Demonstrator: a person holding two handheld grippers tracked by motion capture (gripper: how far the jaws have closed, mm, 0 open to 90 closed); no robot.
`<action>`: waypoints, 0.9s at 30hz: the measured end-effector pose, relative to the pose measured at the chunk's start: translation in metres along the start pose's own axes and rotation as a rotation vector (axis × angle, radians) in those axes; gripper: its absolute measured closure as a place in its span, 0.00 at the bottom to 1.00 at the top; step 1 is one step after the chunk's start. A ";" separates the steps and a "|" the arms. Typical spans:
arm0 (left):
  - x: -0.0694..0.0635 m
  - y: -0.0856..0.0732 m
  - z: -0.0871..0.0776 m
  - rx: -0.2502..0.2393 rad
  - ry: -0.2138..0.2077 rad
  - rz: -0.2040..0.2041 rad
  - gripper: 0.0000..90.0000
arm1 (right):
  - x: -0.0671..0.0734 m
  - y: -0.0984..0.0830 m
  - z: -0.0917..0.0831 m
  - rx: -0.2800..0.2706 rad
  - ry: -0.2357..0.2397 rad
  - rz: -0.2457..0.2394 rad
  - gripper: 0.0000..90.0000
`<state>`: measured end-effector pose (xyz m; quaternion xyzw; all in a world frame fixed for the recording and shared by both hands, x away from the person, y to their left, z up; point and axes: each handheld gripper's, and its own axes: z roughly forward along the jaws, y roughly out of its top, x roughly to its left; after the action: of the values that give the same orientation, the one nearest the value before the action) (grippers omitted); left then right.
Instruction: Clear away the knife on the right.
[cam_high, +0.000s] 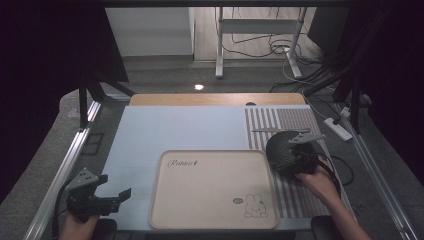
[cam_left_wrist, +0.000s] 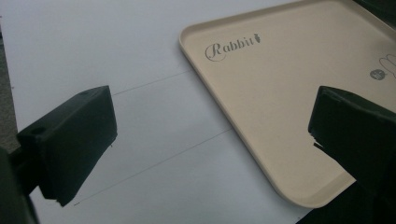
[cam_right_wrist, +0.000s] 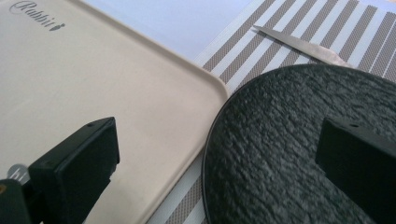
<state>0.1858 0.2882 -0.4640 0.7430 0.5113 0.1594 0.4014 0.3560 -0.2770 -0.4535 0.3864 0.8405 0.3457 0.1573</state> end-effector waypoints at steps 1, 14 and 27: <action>0.000 0.000 0.000 0.000 0.000 0.000 0.01 | -0.001 0.002 0.002 0.005 0.002 0.002 0.00; 0.000 0.000 0.000 -0.001 -0.001 -0.001 0.01 | -0.015 0.022 0.029 0.053 -0.079 0.009 0.00; 0.001 0.000 0.000 -0.001 -0.004 -0.002 0.01 | -0.031 0.043 0.059 0.113 -0.104 0.028 0.00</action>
<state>0.1861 0.2886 -0.4642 0.7426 0.5112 0.1578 0.4030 0.4309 -0.2535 -0.4649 0.4239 0.8438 0.2792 0.1741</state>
